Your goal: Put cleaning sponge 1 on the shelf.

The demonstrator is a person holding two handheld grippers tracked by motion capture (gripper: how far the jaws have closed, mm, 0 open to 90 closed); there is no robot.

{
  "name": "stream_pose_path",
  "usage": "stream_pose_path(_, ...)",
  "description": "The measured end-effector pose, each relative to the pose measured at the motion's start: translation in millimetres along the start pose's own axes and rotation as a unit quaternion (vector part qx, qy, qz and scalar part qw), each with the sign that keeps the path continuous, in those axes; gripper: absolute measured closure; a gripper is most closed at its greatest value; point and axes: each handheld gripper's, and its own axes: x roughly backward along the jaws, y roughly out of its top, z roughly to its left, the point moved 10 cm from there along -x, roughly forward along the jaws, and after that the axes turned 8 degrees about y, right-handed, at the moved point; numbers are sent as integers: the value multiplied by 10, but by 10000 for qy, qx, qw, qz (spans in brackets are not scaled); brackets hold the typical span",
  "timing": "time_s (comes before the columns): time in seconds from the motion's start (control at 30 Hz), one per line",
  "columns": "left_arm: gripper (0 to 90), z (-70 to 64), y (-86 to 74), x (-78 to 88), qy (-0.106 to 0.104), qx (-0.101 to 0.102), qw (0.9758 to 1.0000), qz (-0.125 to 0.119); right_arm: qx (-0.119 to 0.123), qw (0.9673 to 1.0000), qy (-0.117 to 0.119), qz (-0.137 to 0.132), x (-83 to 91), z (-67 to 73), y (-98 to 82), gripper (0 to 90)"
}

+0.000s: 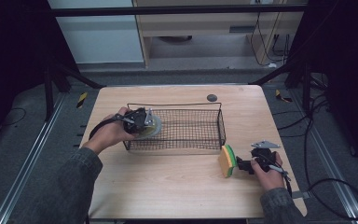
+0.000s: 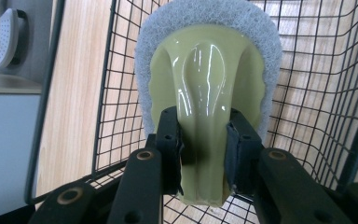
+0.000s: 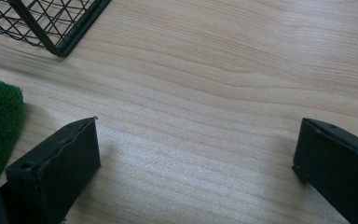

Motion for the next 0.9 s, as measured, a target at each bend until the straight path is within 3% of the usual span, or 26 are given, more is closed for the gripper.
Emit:
stream_pose_path(0.33, 699, -59, -9, -63, -142, 17, 9999, 40, 0, 10000, 0, 0, 0, 0, 0, 6)
stream_pose_path(0.9, 696, -47, 4, -95, -196, 180, 9996, 10, 1, 10000, 0, -1, 0, 0, 0, 6)
